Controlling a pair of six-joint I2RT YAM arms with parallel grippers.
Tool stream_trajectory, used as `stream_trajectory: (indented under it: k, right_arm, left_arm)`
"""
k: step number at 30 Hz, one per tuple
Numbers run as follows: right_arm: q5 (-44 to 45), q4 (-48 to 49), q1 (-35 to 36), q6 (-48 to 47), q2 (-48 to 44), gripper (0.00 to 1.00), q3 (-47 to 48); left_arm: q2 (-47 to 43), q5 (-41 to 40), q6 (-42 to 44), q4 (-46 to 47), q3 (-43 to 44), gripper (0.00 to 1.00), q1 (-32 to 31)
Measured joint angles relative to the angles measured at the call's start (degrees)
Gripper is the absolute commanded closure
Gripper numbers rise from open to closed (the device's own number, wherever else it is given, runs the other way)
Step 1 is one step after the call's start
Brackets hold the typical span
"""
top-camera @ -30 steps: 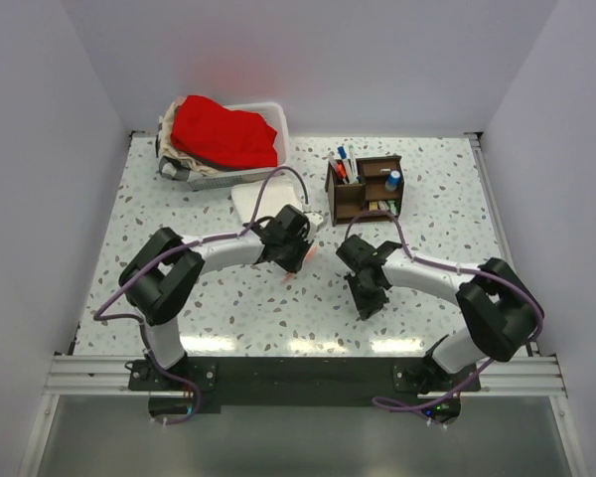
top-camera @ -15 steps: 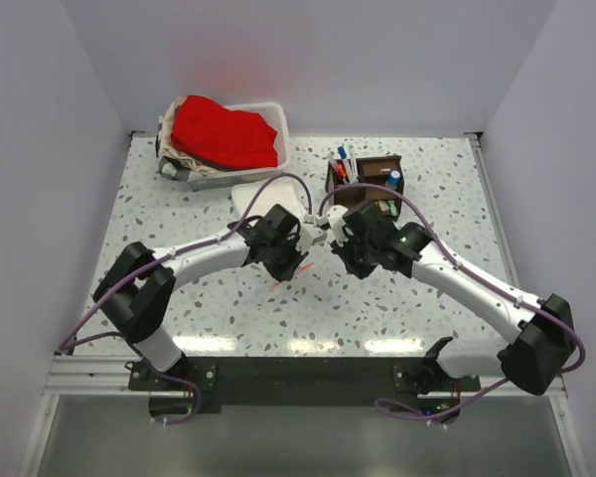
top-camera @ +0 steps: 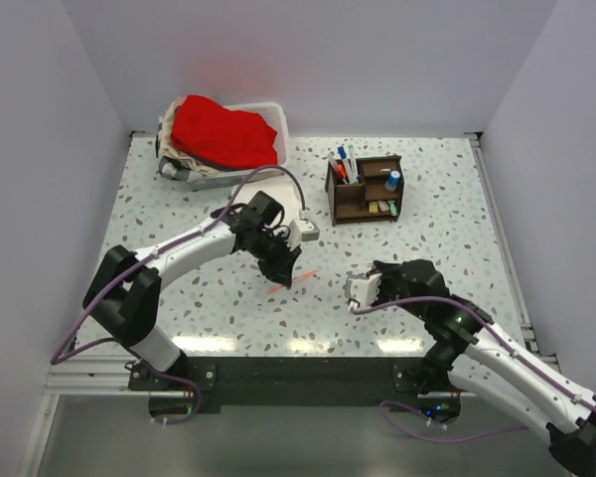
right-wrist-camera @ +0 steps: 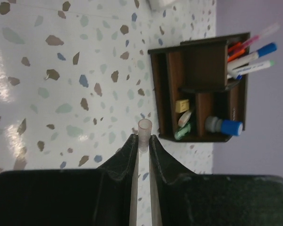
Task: Sort the stationery into containers
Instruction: Close the pen cap on the pen.
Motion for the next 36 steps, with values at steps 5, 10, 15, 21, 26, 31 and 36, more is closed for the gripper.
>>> stream_trajectory:
  k: [5,10,15,21,26,31,36]
  right_arm:
    - [-5.49,11.56,0.0,-12.83,-2.19,1.0,-10.51]
    - [-9.03,21.14,0.02,-19.06,2.49,1.0,-11.32]
    - [-10.56,31.39,0.13,-23.76,8.37,1.0,-11.58]
    - [-10.71,38.42,1.84,-27.23,12.24,1.0,-11.8]
    - [-10.69,39.65,2.75,-28.02,12.92,1.0,-11.69]
    - [-10.14,39.82,3.45,-28.02,14.4,1.0,-10.69]
    - [-9.75,39.98,4.17,-28.02,16.31,1.0,-9.31]
  left_arm:
    - [0.0,8.39,3.1,-4.11,1.46,1.0,0.87]
    - [0.0,15.82,4.94,-6.54,3.43,1.0,1.01]
    - [0.57,21.38,4.13,-6.6,3.54,1.0,2.51]
    - [2.82,25.53,0.98,-5.29,5.14,1.0,6.12]
    - [2.82,26.91,-0.5,-4.15,5.25,1.0,6.84]
    - [2.82,27.39,-1.73,-3.15,5.25,1.0,7.04]
    - [2.82,27.67,-3.17,-2.01,5.2,1.0,7.54]
